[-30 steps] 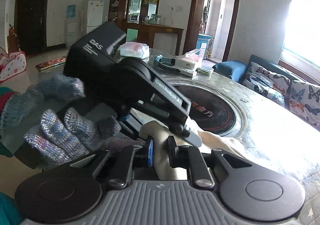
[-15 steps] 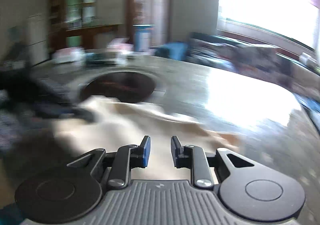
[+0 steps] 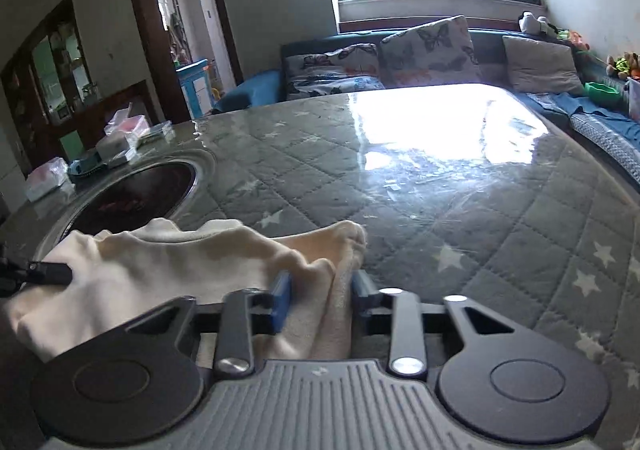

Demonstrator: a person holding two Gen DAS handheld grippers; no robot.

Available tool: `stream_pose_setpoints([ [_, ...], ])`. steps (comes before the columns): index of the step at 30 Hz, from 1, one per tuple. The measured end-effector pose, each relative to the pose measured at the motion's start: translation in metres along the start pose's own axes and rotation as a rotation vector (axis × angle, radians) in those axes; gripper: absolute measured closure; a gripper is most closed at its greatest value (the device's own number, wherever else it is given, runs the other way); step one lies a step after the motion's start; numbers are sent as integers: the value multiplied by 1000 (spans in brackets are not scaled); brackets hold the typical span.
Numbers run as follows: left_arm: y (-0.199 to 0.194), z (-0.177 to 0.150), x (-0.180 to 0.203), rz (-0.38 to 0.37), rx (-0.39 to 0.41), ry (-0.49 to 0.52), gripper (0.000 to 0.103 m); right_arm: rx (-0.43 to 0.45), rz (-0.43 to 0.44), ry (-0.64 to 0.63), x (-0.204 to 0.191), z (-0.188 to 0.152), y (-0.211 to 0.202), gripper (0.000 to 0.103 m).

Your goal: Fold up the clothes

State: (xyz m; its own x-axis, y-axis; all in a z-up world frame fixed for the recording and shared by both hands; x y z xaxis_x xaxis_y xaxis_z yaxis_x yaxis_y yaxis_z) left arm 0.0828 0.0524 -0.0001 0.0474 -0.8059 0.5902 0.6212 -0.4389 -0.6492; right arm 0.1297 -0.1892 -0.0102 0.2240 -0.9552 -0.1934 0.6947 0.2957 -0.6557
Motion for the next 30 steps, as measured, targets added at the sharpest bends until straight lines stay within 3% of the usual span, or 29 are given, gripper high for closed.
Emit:
stream_pose_setpoints([
  [6,4,10,40,-11,16,118,88,70,-8,-21,-4,6,-29,93],
  [11,27,10,83,-58,-7,191,88,122,-83,-38,12,16,-56,93],
  [23,95,2,173,-148,-71,311,89,183,-316,-9,89,34,-97,93],
  [30,129,-10,189,-137,-127,355,89,188,-397,42,127,27,-98,93],
])
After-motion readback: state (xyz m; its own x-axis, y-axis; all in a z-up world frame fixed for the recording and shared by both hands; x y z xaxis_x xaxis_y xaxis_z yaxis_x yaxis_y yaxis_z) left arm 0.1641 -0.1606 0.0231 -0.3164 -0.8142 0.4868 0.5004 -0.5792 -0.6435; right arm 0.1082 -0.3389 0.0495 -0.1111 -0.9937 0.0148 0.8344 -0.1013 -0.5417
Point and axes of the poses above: each gripper's, at about its wrist camera, not at the fingertips, and y roughly the way its jaws point, x to its right, z to its top, the point moved 2 cm from there along y, roughly the way its jaws point, and after that the axes turned 5 degrees about -x, right-handed, at the moved point
